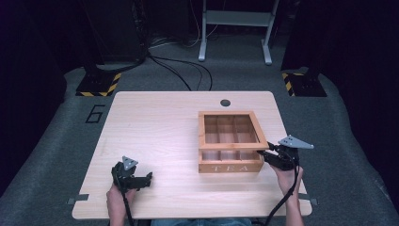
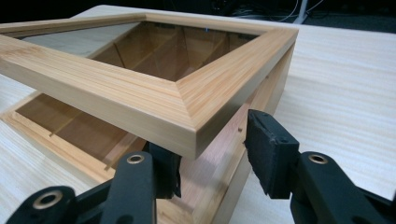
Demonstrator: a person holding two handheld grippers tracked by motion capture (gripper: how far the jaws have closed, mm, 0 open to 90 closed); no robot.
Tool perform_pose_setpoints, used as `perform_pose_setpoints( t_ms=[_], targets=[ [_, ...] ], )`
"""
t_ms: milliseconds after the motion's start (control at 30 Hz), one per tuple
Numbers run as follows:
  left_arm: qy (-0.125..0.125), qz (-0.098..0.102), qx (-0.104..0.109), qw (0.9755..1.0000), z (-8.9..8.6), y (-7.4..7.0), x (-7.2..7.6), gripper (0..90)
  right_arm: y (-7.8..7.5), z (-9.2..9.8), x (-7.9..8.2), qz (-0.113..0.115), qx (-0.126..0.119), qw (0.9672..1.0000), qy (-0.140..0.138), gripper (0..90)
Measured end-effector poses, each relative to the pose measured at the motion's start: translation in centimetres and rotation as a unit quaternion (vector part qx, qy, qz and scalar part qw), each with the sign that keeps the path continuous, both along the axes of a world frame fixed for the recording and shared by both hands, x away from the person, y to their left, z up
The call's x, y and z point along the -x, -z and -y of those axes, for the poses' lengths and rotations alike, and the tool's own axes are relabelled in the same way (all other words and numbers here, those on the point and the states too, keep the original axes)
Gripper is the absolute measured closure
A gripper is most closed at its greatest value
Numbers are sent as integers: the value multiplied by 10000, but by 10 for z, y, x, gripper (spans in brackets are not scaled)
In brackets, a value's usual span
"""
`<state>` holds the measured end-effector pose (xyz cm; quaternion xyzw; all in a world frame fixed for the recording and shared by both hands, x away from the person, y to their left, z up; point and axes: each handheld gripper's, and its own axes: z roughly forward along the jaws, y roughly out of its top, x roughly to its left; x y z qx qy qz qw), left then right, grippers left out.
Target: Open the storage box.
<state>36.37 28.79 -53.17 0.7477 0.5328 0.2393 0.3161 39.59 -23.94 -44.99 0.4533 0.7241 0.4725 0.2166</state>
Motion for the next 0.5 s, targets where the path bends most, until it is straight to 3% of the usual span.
perform_pose_setpoints(
  t_ms=[300, 500],
  targets=[
    [-12, 8, -23, 10000, 0, 0, 0, 4, 12, -1, 5, -97, 163, 9998, 112, 566],
    [-12, 16, -31, 10000, 0, 0, 0, 4, 18, 0, 8, -200, 79, 9996, 163, 554]
  ],
)
